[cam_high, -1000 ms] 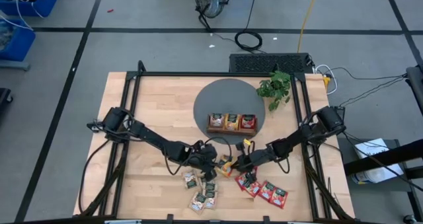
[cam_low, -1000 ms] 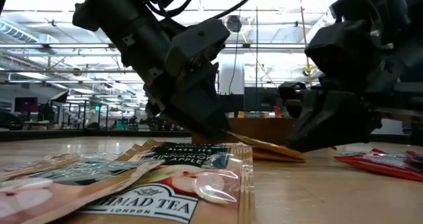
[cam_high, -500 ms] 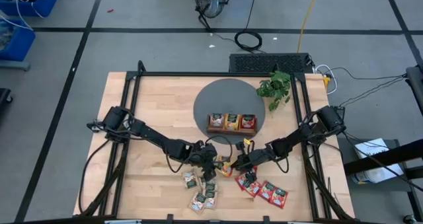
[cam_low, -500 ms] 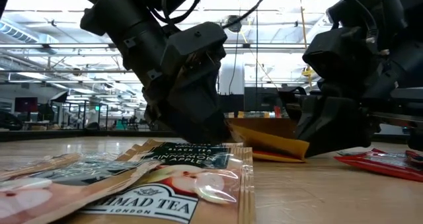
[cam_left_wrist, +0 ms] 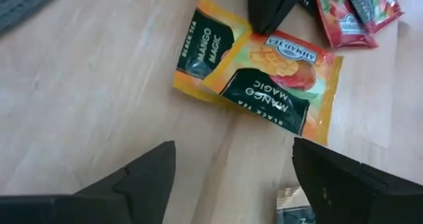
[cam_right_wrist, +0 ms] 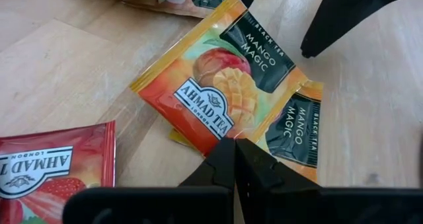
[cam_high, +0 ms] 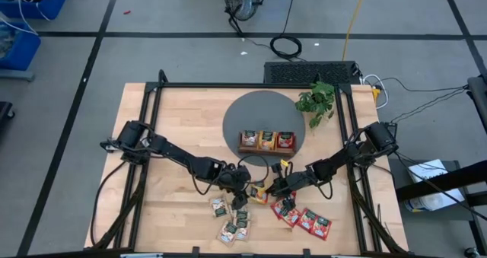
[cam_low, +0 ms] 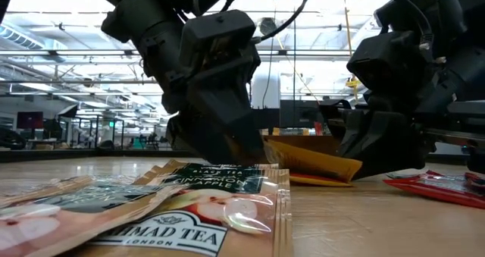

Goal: Pick & Place Tea
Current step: Put the brown tea bag into the left section of the wooden organiser

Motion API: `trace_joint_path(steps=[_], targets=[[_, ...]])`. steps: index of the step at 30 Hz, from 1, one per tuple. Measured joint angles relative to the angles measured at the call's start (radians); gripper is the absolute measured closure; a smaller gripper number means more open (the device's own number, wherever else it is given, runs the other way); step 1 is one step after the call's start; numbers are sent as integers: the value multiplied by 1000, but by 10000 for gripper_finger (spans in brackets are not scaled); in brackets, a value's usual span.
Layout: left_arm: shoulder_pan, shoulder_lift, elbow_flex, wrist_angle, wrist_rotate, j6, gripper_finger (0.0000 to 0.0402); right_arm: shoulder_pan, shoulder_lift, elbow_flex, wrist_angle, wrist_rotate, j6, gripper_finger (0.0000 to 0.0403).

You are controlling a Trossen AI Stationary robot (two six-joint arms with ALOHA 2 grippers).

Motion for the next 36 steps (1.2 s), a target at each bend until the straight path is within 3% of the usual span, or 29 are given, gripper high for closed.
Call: trace_joint_path(steps=[6,12,15,21,23,30,36], targets=[[5,-6,0,1,16,31,122,0,0,-1,-2,1,-4,403],[-44,-11,2,-22,-13,397,140,0,1,-1,-2,1,-4,403],[-86,-11,2,-21,-113,563,151,-1,1,-1,-2,3,-4,403],[-160,-10,2,3,-467,866,171,-4,1,-1,0,4,-8,403],[-168,-7,2,31,-535,924,179,-4,1,-2,3,4,-8,403],[-155,13,3,97,-441,1049,204,-5,2,-2,10,3,0,403],[-160,56,3,190,-430,1175,219,-20,2,-2,13,1,32,403]])
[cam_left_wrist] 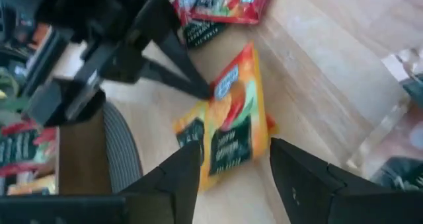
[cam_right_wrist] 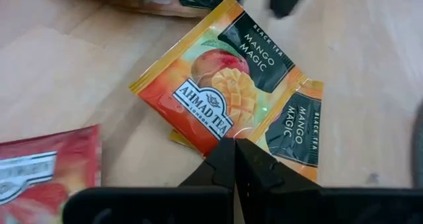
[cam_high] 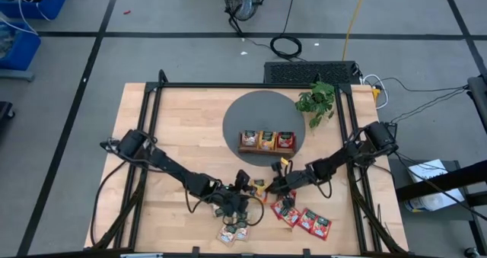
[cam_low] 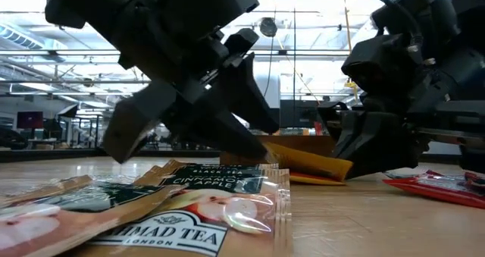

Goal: Pick & Place Tea
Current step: Put the brown tea bag into the left section of the wooden organiser

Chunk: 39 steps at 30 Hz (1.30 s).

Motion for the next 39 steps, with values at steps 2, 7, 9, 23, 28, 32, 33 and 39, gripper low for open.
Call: trace_joint_path(steps=[2,7,9,23,28,32,33,39], targets=[[0,6,0,16,-5,34,222,-10,0,0,-2,0,15,403],[10,5,0,5,-8,52,236,-12,0,0,-4,0,20,403],[17,5,0,-5,-9,56,245,-11,0,0,-3,-1,20,403],[26,5,0,-18,16,103,380,-12,0,0,5,-29,20,403],[17,5,0,-4,-19,183,395,-12,1,-1,37,-29,20,403],[-17,4,0,62,-131,311,397,-12,-5,-1,45,-27,19,403],[-23,4,0,75,-141,344,397,-13,-6,-1,54,-27,19,403],[-66,4,0,107,-272,511,397,-32,-52,-1,125,-26,6,403]])
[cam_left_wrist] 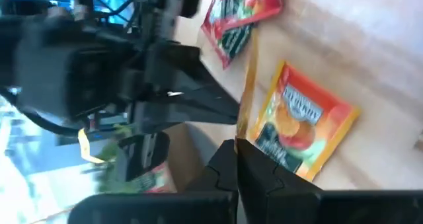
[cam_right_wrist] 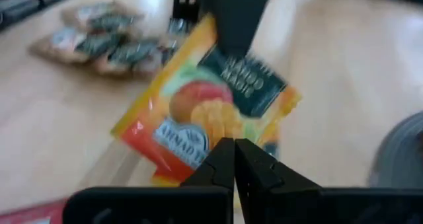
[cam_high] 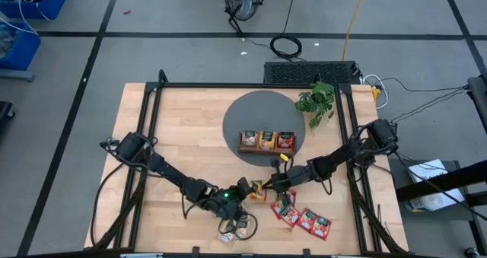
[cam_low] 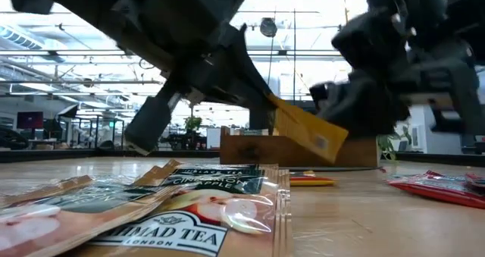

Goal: Pick & Place Tea
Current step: Put the brown tea bag into the left section of the wooden organiser

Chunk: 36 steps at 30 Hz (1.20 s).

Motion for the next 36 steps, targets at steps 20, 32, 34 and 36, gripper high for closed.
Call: trace_joint_path(steps=[20,32,34,36], targets=[[-174,-1,0,197,-328,282,398,-145,-422,-5,-225,-313,216,363],[-173,-2,0,287,-281,442,399,-259,-376,-5,-129,-596,500,271],[-173,-2,0,288,-256,449,399,-280,-375,-5,-130,-629,545,258],[-173,-2,0,288,-240,468,398,-297,-375,-5,-123,-633,588,247]])
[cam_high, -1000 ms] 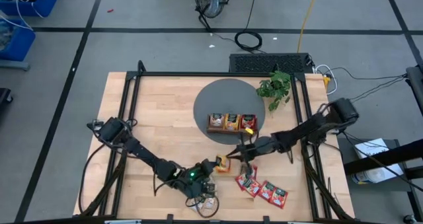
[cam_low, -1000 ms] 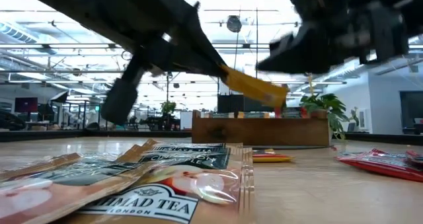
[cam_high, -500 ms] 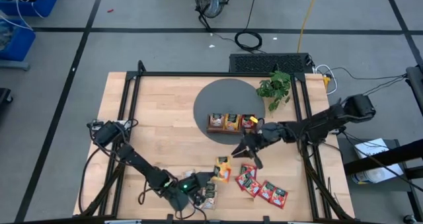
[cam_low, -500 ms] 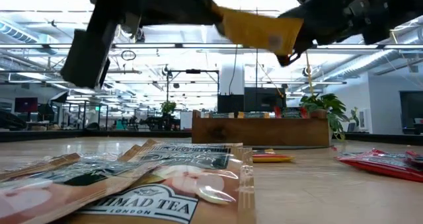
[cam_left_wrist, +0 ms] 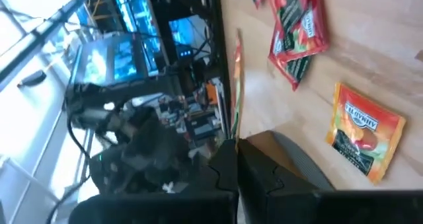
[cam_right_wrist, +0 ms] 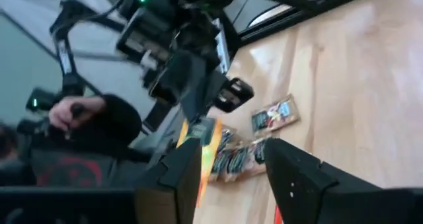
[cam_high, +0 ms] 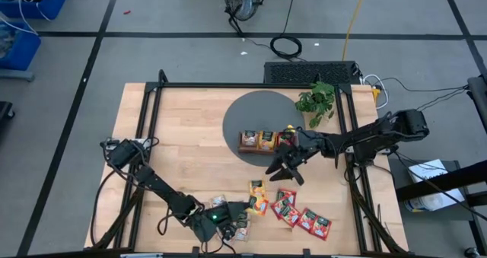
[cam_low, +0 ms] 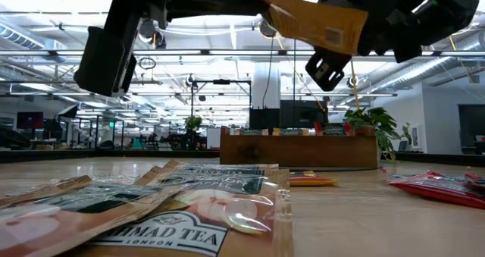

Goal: Pick & Place Tea
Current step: Put the brown tea bag into the left section of the wooden organiser

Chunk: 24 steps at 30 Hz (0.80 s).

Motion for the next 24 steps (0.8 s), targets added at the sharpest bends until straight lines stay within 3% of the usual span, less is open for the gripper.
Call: trace_joint_path(steps=[6,24], targets=[[1,0,0,66,0,129,398,-34,10,0,-15,-106,109,230],[94,0,59,73,19,247,399,40,66,1,8,-130,163,234]])
